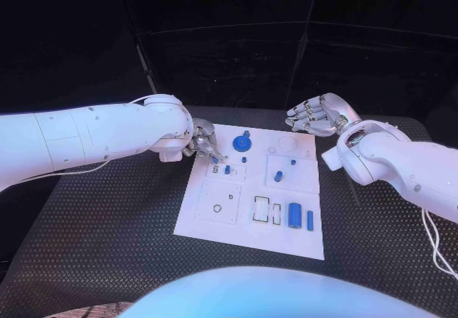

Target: Assemble the parts on the task board

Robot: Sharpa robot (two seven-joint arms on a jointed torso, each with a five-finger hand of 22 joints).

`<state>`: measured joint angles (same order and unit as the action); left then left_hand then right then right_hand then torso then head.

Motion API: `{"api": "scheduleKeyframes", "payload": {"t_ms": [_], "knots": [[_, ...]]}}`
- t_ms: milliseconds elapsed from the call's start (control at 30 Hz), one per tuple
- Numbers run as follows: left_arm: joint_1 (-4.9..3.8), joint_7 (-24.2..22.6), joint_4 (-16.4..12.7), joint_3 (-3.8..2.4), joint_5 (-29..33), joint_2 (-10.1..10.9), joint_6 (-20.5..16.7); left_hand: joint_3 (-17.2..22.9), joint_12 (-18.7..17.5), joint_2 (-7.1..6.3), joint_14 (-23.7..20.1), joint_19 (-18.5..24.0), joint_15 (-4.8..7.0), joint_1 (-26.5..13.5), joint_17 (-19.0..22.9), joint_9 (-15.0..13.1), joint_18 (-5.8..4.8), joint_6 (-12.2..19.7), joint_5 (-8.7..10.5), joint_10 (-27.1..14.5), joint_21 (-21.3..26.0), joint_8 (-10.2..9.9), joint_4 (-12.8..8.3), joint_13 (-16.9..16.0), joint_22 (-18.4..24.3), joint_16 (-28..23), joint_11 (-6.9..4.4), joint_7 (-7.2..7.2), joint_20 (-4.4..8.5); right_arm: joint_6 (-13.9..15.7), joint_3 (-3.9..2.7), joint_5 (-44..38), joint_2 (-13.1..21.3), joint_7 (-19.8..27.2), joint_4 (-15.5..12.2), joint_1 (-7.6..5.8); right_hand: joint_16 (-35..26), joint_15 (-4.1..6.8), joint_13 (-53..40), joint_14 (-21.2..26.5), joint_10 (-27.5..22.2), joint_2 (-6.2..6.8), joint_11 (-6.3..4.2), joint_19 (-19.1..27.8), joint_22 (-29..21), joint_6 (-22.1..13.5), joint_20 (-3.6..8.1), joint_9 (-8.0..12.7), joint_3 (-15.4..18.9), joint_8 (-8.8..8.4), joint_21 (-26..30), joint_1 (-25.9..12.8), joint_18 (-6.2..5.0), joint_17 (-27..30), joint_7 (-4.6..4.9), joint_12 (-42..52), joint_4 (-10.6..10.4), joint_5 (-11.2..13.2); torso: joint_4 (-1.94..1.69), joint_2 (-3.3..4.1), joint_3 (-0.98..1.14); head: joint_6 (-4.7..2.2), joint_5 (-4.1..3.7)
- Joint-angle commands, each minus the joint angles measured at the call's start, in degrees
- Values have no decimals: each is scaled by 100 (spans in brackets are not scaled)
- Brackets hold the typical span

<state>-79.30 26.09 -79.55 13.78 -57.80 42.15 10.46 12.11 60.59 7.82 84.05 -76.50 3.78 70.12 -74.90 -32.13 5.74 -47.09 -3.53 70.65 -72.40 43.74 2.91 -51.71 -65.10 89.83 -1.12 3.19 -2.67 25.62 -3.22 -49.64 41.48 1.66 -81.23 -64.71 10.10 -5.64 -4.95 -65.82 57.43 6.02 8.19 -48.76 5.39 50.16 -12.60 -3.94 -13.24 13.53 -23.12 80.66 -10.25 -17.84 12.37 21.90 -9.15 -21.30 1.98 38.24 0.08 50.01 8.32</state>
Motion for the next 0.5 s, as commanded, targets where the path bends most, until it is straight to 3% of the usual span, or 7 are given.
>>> {"api": "scheduleKeyframes", "payload": {"t_ms": [33, 500], "knots": [[0, 33, -43, -3, -240, 15, -128, 231, 29, -17, 595, -24, 35, 44, -1510, -5, -26, 21, 5, 35, -42, 24, -210, -7, -12, 17, 9, -29, 30, -28, -2, 27, -7, 50, 5, -10, -40, -21, 14, -41, -3, 20, 43, -30, -11, -23, -12, 1, -21, -33, 24, -62, -22, 10, 19, -27, -21, -11, 0, -5, 4, -1, 9], [60, 56, -97, -2, -367, 17, -39, 254, 41, -33, 595, -35, 37, 41, -1510, -17, -29, 19, 14, 52, -52, 37, -229, -14, -27, 17, 5, -32, 32, -38, 1, 40, -18, 55, 32, -10, -43, -22, 18, -42, -3, 19, 44, -31, -13, -23, -13, 1, -19, -33, 28, -68, -22, 12, 20, -26, -24, -10, 3, 3, 3, -1, 21]]}}
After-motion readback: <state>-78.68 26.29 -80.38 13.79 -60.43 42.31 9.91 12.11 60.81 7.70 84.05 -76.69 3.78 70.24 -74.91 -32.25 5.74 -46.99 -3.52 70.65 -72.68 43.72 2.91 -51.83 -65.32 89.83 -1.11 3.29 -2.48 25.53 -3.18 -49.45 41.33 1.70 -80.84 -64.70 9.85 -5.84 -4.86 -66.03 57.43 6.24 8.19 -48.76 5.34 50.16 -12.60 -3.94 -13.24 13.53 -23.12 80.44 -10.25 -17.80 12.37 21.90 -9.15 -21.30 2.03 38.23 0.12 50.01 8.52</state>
